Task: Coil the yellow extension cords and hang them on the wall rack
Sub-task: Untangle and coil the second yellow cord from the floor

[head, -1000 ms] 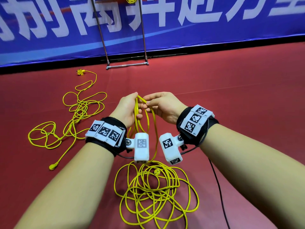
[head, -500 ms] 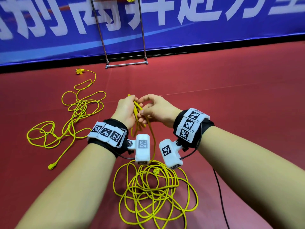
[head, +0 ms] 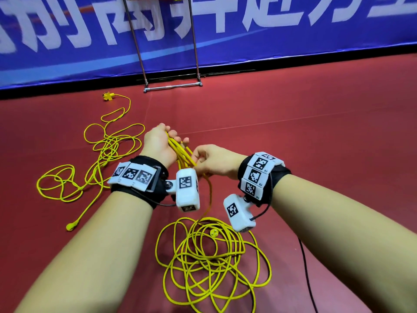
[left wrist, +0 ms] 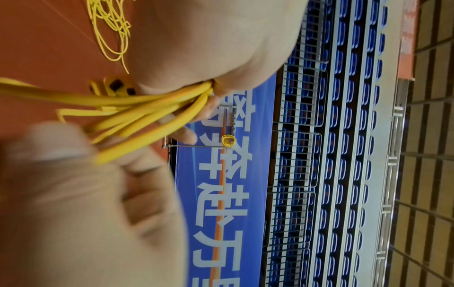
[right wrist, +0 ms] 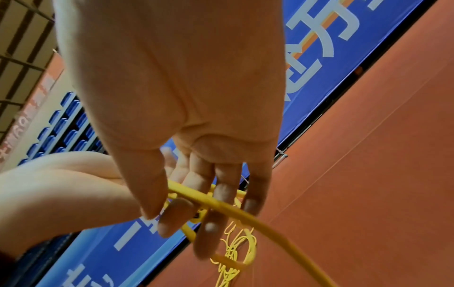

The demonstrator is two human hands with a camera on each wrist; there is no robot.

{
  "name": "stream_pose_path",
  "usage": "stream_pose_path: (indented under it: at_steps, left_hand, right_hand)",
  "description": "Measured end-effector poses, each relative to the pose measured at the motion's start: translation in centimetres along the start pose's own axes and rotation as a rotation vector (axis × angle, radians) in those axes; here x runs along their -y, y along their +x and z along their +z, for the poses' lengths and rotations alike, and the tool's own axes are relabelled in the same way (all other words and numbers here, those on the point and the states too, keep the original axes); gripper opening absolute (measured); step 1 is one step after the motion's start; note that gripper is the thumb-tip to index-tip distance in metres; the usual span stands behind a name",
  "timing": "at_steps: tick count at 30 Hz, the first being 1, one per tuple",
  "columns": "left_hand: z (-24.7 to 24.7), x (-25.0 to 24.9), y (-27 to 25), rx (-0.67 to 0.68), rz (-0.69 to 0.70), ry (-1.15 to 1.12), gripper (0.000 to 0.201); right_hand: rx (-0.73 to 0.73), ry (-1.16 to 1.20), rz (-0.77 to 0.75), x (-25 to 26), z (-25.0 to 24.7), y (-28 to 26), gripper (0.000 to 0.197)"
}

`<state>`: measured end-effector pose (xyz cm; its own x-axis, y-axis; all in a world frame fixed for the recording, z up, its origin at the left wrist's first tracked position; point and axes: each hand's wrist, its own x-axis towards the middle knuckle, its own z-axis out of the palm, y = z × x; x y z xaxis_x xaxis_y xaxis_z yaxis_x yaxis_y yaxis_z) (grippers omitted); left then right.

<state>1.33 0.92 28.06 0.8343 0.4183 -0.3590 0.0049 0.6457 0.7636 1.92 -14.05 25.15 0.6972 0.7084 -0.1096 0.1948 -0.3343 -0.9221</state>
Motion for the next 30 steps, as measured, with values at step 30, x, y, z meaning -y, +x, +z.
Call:
stream_pose_path:
  at_steps: [30]
  left_hand:
    - [-0.8,-4.6,-2.1,0.127,0.046,0.018,0.032]
  right_hand:
    - [-0.075,-0.814,0.454,-9.6,-3.4,-1.4,0.046]
